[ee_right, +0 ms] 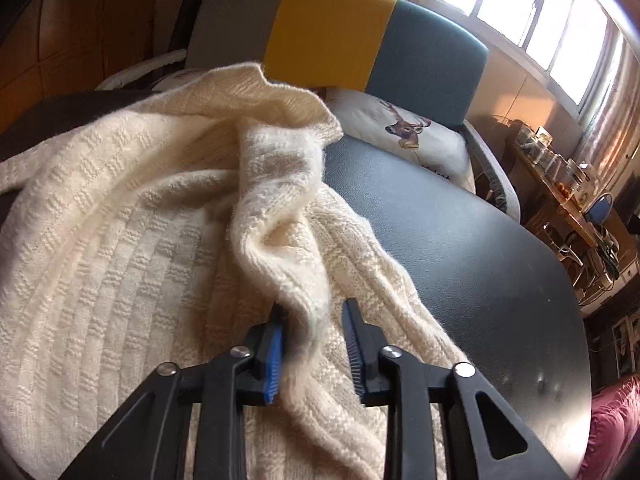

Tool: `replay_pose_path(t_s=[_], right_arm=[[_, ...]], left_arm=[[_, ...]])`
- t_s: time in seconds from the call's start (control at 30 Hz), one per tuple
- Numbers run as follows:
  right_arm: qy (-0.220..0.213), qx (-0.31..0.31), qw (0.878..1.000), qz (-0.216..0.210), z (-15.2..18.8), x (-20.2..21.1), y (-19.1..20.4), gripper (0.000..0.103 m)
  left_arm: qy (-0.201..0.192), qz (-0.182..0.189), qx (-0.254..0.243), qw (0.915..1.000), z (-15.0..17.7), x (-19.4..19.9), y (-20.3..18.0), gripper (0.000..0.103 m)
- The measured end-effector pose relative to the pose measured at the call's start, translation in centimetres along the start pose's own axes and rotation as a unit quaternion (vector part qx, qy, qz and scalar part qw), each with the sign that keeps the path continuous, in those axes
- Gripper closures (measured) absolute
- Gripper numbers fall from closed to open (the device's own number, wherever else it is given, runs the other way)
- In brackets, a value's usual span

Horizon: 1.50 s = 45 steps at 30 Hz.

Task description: Fold clothes

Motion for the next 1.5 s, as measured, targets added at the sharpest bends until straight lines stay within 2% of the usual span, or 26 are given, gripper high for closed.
replay_pose_path(t_s=[0.07,0.17,0.33,0.47,0.53,0.57,0.63,0.67,0.7,0.73,0.8,0.83,1.03,1.1,1.2,1.23,1.4,1.47,1.5], right_arm=[[-0.016,-0.009,1.0,-0.004,-0.9,0.1,-1.4,0.092],[-0.025,-0.008,0.999,0.041,-3.3,-0.2,-4.8,0.092],[0.008,-0.042,0.995,0.088,-6.5,-4.1,-11.2,0.092],[0.048,-0.069,0.994,0.075,-7.4,-8.0,-13.9,0.092],[0.059,-0.09,0.992,0.059,-7.4,-9.2,-14.8,0.092],[0.049,-0.101,0.992,0.055,-7.5,-8.7,-15.0,0.092],[0.011,-0.116,0.992,0.05,-7.7,-6.7,-15.1,0.092],[-0.015,-0.122,0.992,0.033,-8.0,-5.2,-14.9,0.089],[-0.04,-0.128,0.991,0.011,-8.3,-3.8,-14.6,0.081],[-0.057,-0.129,0.989,-0.033,-8.6,-2.8,-13.9,0.079],[-0.075,-0.106,0.985,-0.112,-9.4,-1.5,-11.9,0.078],[-0.074,-0.083,0.985,-0.132,-9.8,-1.2,-10.6,0.078],[-0.013,-0.02,0.981,-0.191,-11.5,-5.4,-4.1,0.078],[0.001,-0.019,0.981,-0.195,-11.7,-7.0,-3.2,0.078],[0.013,-0.018,0.98,-0.197,-12.1,-9.1,-2.8,0.078],[0.014,-0.018,0.979,-0.202,-12.1,-9.5,-2.9,0.078],[0.027,-0.01,0.981,-0.189,-12.1,-11.4,-3.4,0.078],[0.035,-0.004,0.984,-0.172,-12.1,-12.2,-3.6,0.078],[0.041,0.005,0.988,-0.151,-12.0,-12.6,-3.6,0.078]], left_arm=[[0.012,-0.012,-0.023,0.9996,1.4,-0.6,-0.9,0.058],[0.013,-0.027,-0.049,0.9983,2.8,-0.6,-1.9,0.054],[0.024,-0.017,-0.04,0.9988,2.9,-0.3,-1.7,0.051],[0.031,-0.007,-0.024,0.9992,3.0,-0.1,-1.4,0.051],[0.018,-0.01,-0.024,0.9995,1.9,-0.6,-1.7,0.051],[0.004,-0.016,-0.026,0.9995,1.1,-0.4,-1.7,0.051],[-0.033,-0.037,-0.037,0.9981,-1.2,1.0,-1.3,0.051],[-0.053,-0.054,-0.049,0.996,-2.6,1.5,-1.2,0.051],[-0.073,-0.07,-0.06,0.993,-3.9,2.1,-1.2,0.05],[-0.093,-0.087,-0.072,0.9892,-5.3,2.6,-1.1,0.05],[-0.13,-0.119,-0.101,0.9791,-8.2,3.5,-1.2,0.05],[-0.145,-0.133,-0.124,0.9725,-9.9,3.7,-1.5,0.05],[-0.148,-0.152,-0.236,0.9482,-17.3,-0.7,-5.9,0.049],[-0.131,-0.149,-0.275,0.9408,-18.9,-2.7,-7.9,0.042],[-0.114,-0.165,-0.333,0.9215,-20.1,-6.0,-9.8,0.028],[-0.106,-0.169,-0.341,0.9188,-20.5,-7.1,-9.9,0.027],[-0.052,-0.188,-0.331,0.9235,-22.7,-12.0,-8.2,0.026],[-0.044,-0.19,-0.296,0.935,-23.6,-13.1,-6.9,0.042],[-0.046,-0.19,-0.268,0.9432,-24.1,-13.3,-6.1,0.066]])
Point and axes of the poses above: each gripper's, at about its wrist camera, not at the fingertips, and x roughly against the way its jaws point, y to its left, z to its underside, the point moved 2 cm from there along -x, roughly the way its jaws point, and after that the axes turned 10 degrees about x, right-handed, at the moved point
